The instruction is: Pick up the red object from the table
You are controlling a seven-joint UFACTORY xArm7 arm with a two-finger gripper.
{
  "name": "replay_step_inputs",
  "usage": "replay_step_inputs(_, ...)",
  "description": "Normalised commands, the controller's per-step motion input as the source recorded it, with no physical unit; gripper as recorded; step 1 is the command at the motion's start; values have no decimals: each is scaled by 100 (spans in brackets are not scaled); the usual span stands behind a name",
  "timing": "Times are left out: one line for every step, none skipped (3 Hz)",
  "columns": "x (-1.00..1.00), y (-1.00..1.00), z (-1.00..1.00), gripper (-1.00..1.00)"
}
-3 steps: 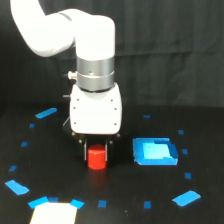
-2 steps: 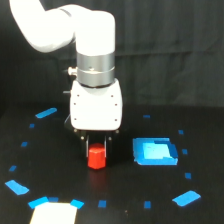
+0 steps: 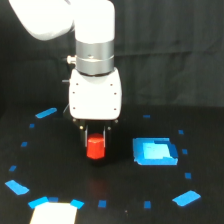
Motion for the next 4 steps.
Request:
replay_step_inputs(28,48,94,-98)
replay_step_inputs(40,69,100,-44)
replay_step_inputs(0,59,98,-100)
replay_step_inputs(33,61,100,-100)
